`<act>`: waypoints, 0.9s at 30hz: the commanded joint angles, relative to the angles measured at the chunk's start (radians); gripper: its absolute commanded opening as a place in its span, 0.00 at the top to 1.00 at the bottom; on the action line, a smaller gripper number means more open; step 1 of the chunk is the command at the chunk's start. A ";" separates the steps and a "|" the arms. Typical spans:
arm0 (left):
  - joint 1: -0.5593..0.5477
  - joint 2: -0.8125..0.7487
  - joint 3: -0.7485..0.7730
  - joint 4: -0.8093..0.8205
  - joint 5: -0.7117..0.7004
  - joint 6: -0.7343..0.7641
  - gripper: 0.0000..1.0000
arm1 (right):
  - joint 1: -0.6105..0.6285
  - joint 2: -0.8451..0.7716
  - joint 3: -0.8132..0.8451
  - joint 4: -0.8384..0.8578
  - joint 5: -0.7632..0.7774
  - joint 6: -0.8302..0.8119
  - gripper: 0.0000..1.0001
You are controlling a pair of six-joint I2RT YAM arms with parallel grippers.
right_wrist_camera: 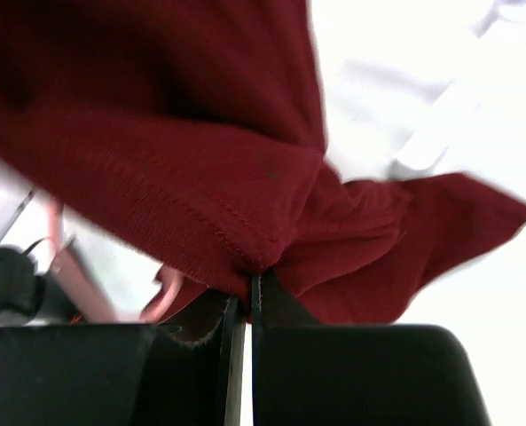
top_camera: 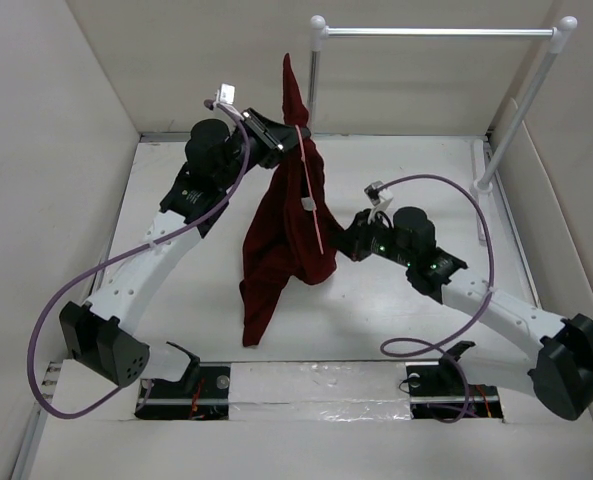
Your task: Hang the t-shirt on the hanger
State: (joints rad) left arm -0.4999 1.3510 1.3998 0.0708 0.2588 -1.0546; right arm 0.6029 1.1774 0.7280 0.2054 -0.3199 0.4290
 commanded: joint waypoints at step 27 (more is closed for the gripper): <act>-0.012 -0.019 -0.369 0.501 -0.001 -0.229 1.00 | 0.262 -0.035 0.485 -0.650 0.208 0.192 1.00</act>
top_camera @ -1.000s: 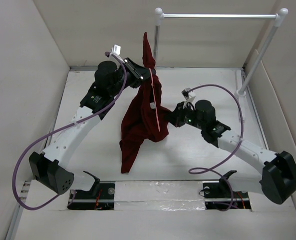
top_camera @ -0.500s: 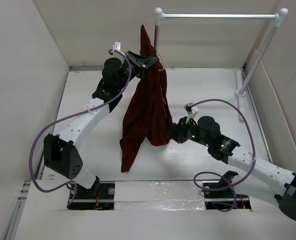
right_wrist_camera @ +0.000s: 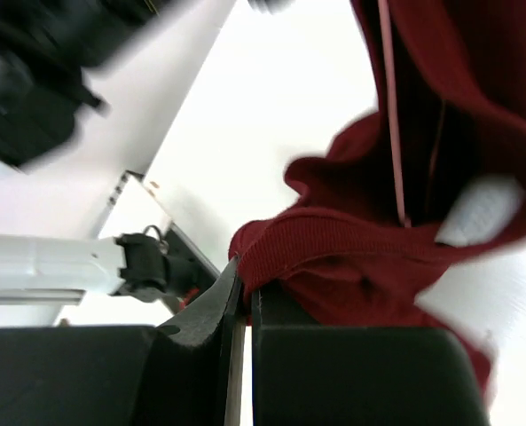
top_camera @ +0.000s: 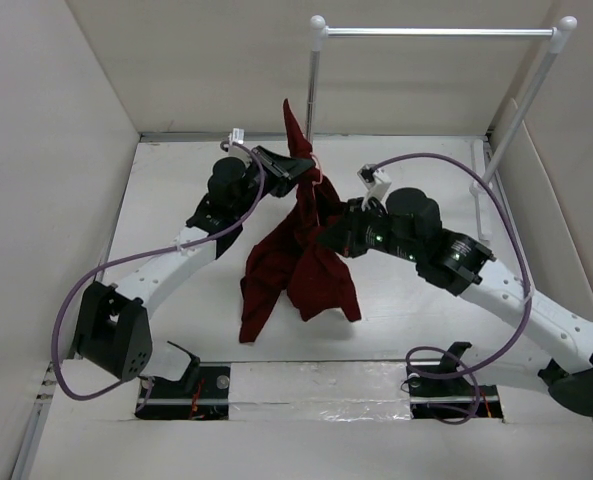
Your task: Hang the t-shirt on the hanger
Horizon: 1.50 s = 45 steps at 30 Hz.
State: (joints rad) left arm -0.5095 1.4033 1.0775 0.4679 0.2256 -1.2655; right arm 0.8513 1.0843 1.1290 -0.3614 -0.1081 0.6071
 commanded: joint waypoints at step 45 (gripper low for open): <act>0.034 -0.161 -0.445 0.045 0.339 -0.078 1.00 | 0.172 0.273 0.008 -0.056 0.315 0.174 0.76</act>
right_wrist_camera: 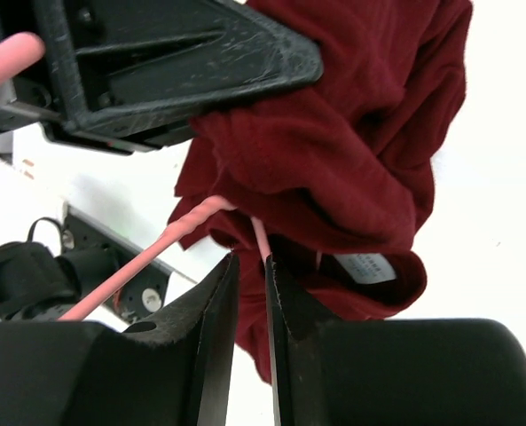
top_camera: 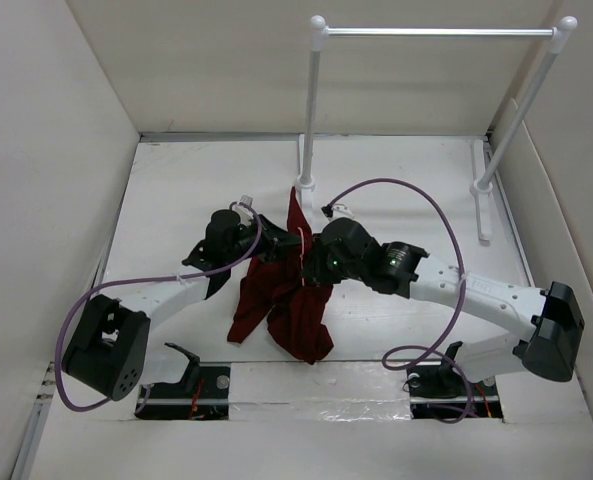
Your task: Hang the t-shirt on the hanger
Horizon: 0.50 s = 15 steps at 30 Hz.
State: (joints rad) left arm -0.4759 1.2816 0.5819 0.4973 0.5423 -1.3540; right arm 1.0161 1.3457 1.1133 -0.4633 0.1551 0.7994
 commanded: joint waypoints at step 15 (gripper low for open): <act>0.000 -0.090 0.026 0.009 0.021 -0.007 1.00 | 0.007 0.033 -0.055 0.169 -0.041 0.000 0.74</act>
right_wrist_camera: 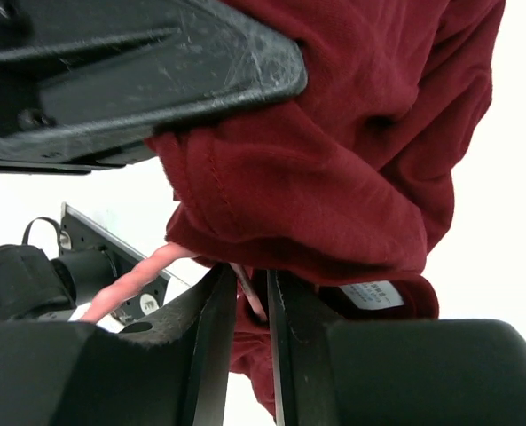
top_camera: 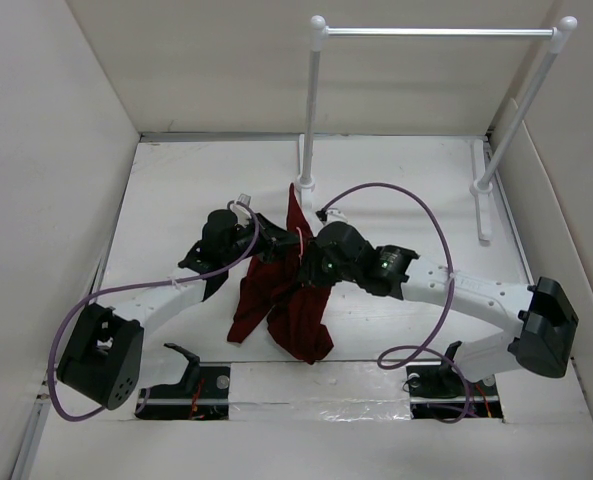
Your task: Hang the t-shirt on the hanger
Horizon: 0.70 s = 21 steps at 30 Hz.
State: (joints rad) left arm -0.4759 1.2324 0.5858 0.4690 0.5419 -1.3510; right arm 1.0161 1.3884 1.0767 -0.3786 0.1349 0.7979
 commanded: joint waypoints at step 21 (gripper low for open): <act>0.019 0.110 0.488 -0.390 -0.292 0.504 0.42 | -0.027 -0.232 -0.112 0.032 -0.127 -0.039 1.00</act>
State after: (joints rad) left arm -0.4660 1.3182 0.9886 0.1795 0.3763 -1.0039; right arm 1.0004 1.2030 0.9661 -0.3477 0.0509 0.7811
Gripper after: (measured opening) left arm 0.573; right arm 0.041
